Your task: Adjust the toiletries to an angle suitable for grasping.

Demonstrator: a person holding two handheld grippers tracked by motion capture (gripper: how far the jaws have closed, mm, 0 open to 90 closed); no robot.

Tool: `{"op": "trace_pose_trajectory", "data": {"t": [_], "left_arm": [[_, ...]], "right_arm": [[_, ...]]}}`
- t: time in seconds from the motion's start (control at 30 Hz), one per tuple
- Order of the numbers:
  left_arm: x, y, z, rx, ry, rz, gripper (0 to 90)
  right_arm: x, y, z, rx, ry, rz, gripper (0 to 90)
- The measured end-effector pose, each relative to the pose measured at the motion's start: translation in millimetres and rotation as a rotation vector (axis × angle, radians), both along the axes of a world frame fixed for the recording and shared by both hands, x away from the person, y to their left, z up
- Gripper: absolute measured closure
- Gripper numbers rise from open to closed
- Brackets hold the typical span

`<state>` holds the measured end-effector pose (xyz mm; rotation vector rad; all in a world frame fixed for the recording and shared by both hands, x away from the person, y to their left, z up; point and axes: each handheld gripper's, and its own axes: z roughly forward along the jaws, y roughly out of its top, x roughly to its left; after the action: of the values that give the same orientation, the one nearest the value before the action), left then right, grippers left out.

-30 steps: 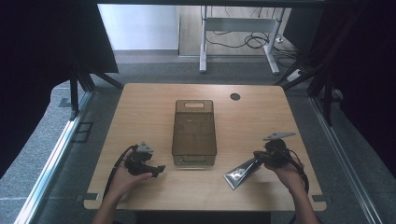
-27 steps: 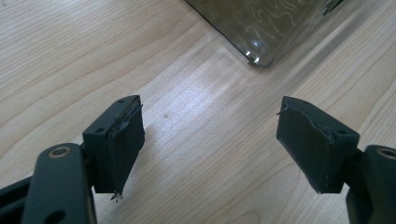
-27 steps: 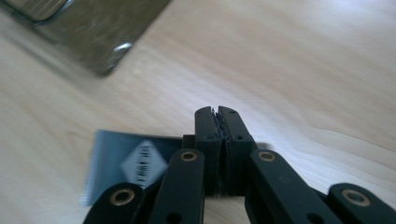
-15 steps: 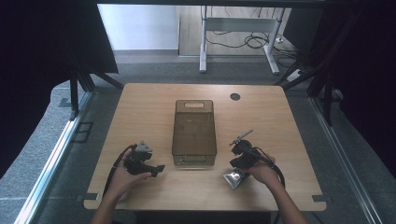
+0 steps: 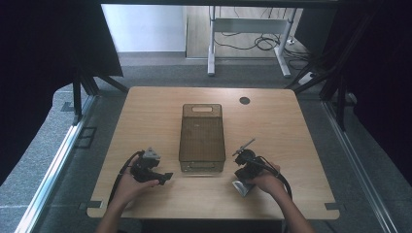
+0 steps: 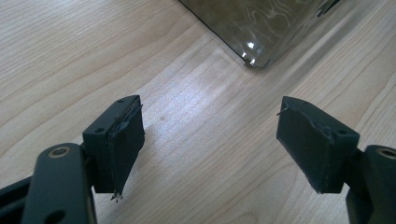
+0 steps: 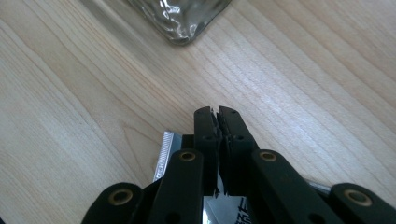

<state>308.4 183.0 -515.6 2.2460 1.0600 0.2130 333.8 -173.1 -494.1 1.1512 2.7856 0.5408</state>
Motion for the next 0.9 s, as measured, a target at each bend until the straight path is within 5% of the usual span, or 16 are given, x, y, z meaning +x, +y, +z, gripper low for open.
{"op": "trace_pose_trajectory", "data": {"t": [0.37,0.63,0.9], "left_arm": [[-0.4,0.6,1.5,-0.008,-0.009,0.0,23.7],[0.2,-0.2,-0.4,-0.003,-0.002,0.005,23.7],[-0.5,-3.1,-1.0,0.004,-0.002,-0.005,23.7]], "right_arm": [[-4.2,3.8,-7.6,-0.009,0.008,0.021,89.2],[-21.3,-1.7,-8.9,-0.028,-0.007,0.053,89.6],[-31.5,-16.1,-7.7,-0.027,0.005,0.03,89.6]]}}
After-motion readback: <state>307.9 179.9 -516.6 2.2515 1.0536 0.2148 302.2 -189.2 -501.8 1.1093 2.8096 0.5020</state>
